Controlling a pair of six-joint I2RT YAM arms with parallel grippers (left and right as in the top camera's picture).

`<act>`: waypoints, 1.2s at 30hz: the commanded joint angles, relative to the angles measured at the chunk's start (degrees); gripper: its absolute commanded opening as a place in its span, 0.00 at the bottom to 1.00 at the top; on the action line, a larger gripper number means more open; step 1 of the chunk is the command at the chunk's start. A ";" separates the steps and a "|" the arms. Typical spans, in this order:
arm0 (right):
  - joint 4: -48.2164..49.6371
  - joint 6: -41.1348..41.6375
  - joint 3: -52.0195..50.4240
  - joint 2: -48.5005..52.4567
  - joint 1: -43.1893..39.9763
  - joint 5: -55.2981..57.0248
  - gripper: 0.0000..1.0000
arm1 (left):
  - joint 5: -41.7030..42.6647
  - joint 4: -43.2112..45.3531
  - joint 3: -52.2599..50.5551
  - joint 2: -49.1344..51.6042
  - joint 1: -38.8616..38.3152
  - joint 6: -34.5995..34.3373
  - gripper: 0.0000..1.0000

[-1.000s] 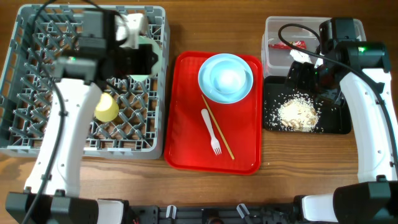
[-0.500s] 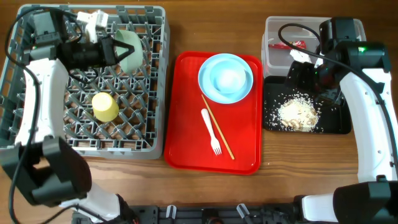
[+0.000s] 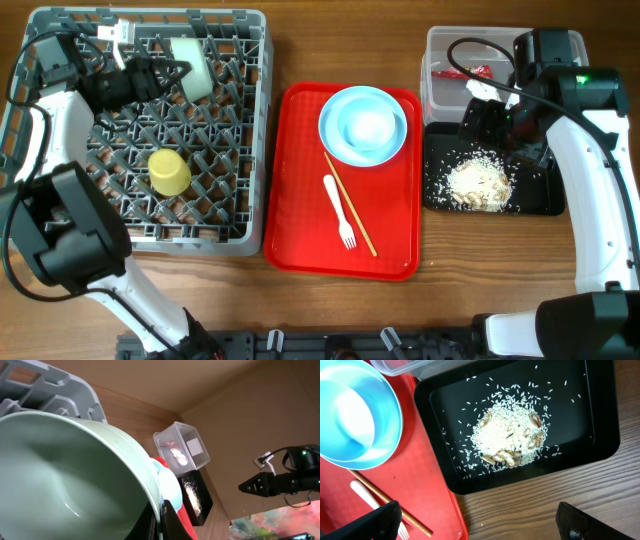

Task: Sort waste into correct bins and load items into the dishwasher rack
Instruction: 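Place the green bowl upright in the rack's back row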

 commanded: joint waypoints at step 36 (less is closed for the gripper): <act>-0.31 -0.20 0.94 -1.11 -0.13 -0.72 1.00 | -18.71 -8.98 0.33 -1.79 10.25 -6.64 1.00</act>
